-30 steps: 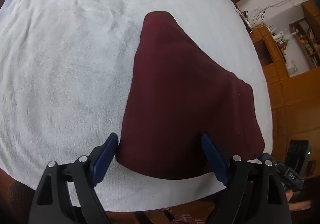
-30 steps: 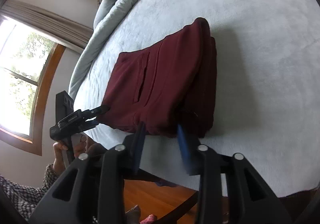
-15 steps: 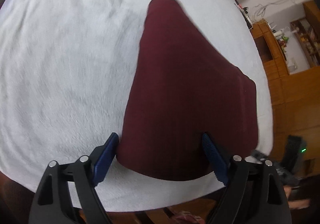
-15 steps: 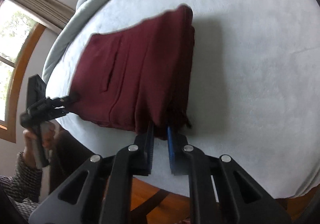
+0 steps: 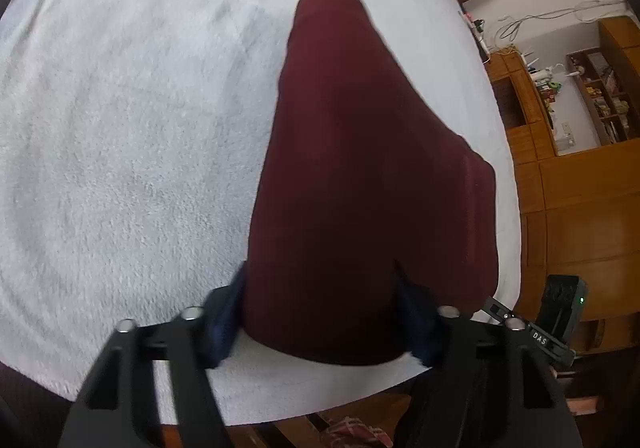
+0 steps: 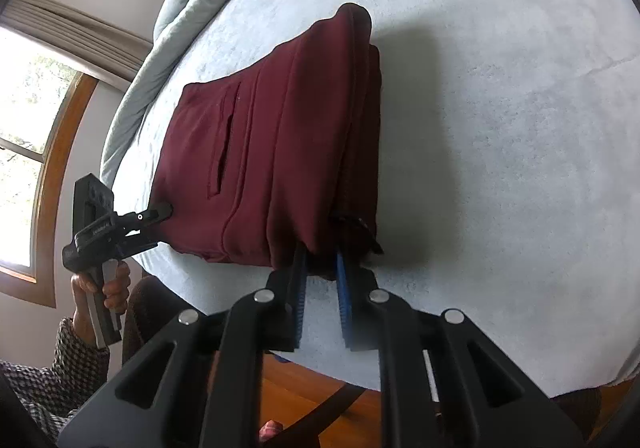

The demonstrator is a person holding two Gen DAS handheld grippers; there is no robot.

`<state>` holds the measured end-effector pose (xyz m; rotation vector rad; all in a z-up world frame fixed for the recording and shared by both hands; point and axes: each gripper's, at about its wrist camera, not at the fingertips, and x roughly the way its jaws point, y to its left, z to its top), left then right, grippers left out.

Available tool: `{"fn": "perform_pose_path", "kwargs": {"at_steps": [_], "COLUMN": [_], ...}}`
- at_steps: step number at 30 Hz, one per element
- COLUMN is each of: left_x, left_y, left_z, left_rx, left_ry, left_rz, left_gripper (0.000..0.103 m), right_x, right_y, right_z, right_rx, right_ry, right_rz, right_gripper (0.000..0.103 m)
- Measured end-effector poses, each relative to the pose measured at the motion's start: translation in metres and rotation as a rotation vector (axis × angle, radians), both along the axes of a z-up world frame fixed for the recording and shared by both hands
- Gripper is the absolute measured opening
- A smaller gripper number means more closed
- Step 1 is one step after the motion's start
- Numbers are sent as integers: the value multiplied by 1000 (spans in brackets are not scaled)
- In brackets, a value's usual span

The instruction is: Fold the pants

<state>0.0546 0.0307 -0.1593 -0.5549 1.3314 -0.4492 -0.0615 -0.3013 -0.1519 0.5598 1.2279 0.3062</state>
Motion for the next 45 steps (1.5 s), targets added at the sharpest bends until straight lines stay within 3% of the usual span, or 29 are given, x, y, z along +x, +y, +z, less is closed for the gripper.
{"fn": "perform_pose_path", "kwargs": {"at_steps": [2, 6, 9, 11, 13, 15, 18, 21, 25, 30, 32, 33, 35, 37, 38, 41, 45], "left_x": [-1, -3, -6, -8, -7, -7, -2, 12, 42, 67, 69, 69, 73, 73, 74, 73, 73], "left_y": [-5, -3, 3, 10, 8, 3, -7, -6, -1, 2, -5, -5, 1, 6, 5, 3, 3], "left_z": [13, 29, 5, -12, -7, 5, 22, 43, 49, 28, 20, 16, 9, 1, 0, -3, 1], "left_rx": [2, -2, 57, 36, 23, 78, 170, 269, 277, 248, 244, 251, 252, 231, 224, 237, 247], "left_ry": [-16, -51, -37, -5, -25, -49, -77, -141, -157, -87, -88, -86, -72, -50, -50, -67, -46], "left_rz": [13, 13, -8, 15, 11, -10, -37, -59, -48, -24, -31, -28, -21, -5, -3, -20, -17], "left_gripper": [49, 44, 45, 48, 51, 60, 73, 84, 85, 85, 85, 85, 86, 87, 87, 89, 89], "right_x": [1, 1, 0, 1, 1, 2, 5, 18, 64, 121, 133, 137, 142, 139, 138, 137, 136], "right_y": [1, -1, 1, 1, 0, 0, 3, 0, -14, -24, -27, -27, -25, -23, -23, -29, -18], "right_z": [3, 9, -1, -7, -4, 2, 20, 42, 46, 16, 7, 5, 6, 14, 13, -6, 1], "right_rx": [-5, 0, 9, 14, 9, -4, -45, -90, -84, -23, 42, 68, 81, -11, -68, -62, -116], "right_ry": [-2, -12, 4, 17, 10, 10, -18, -78, -102, -49, -44, -45, -71, -115, -95, -31, -53], "right_rz": [9, 9, 19, 23, 22, 29, 46, 46, 0, -36, -39, -34, -16, -1, -11, -44, -35], "right_gripper": [13, 13, 17, 18, 18, 19, 35, 38, 40, 42, 27, 6, 6, 5, 5, 4, 6]}}
